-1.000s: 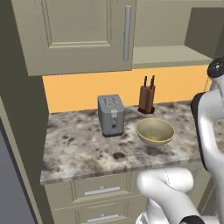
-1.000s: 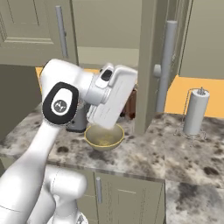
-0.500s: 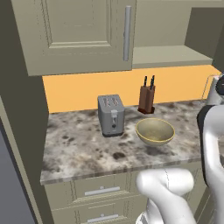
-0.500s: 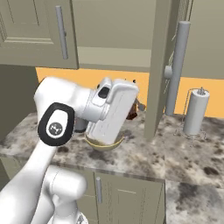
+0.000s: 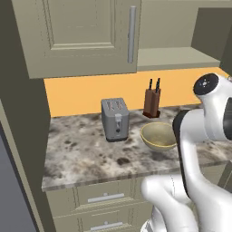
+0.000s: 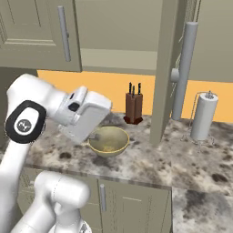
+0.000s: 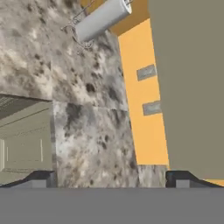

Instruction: Open the cabinet and setup a tea strainer by placing it in the bowl upright.

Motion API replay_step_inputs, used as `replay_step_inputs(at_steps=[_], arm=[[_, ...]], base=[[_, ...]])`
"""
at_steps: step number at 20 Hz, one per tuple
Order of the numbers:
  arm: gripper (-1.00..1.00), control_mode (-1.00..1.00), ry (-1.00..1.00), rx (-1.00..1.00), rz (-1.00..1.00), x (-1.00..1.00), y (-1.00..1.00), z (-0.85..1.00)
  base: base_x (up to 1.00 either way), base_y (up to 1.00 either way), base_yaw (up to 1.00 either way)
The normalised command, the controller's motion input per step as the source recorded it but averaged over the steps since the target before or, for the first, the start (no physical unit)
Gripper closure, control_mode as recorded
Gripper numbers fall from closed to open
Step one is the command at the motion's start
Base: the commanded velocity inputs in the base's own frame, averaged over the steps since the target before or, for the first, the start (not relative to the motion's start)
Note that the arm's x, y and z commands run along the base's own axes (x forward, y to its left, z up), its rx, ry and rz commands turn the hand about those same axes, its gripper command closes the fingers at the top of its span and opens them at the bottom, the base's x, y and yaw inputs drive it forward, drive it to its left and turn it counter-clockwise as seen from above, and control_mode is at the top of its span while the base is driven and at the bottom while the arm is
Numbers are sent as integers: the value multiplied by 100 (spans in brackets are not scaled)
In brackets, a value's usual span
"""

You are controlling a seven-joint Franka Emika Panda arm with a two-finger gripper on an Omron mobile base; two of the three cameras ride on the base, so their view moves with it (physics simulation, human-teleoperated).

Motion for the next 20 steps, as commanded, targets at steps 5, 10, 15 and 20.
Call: replay_step_inputs(at_steps=[5, 10, 15, 20], arm=[[-100, -100, -43, 77, -21, 26, 69, -31], [-100, -100, -65, 59, -6, 37, 59, -11], [-100, -100, -63, 37, 6, 13, 33, 16], [-100, -100, -31, 5, 28, 16, 12, 70]], base=[[0, 0, 0], [0, 0, 0], [0, 0, 0], [0, 0, 0]])
